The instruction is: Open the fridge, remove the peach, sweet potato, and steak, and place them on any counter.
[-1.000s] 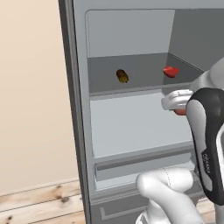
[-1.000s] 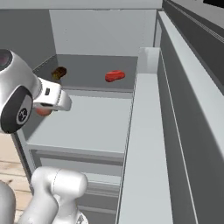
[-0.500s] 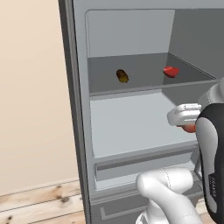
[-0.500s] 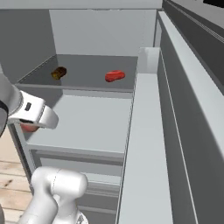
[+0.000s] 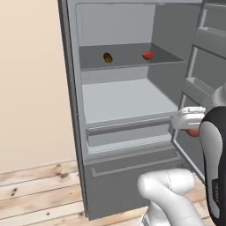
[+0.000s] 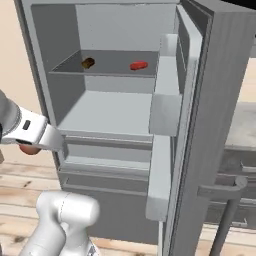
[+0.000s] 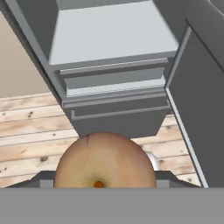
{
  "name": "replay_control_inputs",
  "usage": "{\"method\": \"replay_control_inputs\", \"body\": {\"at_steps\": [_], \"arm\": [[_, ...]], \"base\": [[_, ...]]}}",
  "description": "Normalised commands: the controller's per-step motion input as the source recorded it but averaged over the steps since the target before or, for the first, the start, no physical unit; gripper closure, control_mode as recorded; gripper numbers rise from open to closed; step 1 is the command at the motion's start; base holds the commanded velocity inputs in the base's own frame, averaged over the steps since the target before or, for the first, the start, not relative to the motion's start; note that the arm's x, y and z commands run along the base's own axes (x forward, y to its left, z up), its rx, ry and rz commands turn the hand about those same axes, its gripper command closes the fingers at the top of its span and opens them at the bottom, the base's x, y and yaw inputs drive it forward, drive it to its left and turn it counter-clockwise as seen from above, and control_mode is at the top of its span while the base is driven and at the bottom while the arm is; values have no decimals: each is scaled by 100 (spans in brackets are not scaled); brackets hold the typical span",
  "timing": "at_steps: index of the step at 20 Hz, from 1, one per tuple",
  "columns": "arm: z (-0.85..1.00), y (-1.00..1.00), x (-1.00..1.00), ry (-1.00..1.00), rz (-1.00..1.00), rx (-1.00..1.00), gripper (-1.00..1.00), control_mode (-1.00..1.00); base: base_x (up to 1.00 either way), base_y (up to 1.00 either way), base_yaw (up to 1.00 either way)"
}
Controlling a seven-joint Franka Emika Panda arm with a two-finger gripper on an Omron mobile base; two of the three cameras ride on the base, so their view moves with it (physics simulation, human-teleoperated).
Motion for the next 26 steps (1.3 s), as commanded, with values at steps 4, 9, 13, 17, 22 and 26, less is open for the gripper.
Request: {"method": "replay_control_inputs", "body": {"at_steps": [4, 9, 13, 17, 22, 26], "arm": [[0, 0, 0, 0, 0, 0, 100, 100], [0, 0, 0, 0, 0, 0, 100, 100], [0, 0, 0, 0, 0, 0, 100, 100], [0, 0, 0, 0, 0, 0, 100, 100], [0, 0, 0, 0, 0, 0, 100, 100], [0, 0, 0, 0, 0, 0, 100, 100]], "base": [[-100, -28, 3], [-100, -32, 0], [-75, -57, 0], [-79, -92, 0], [-30, -100, 0], [-1, -100, 0]]}}
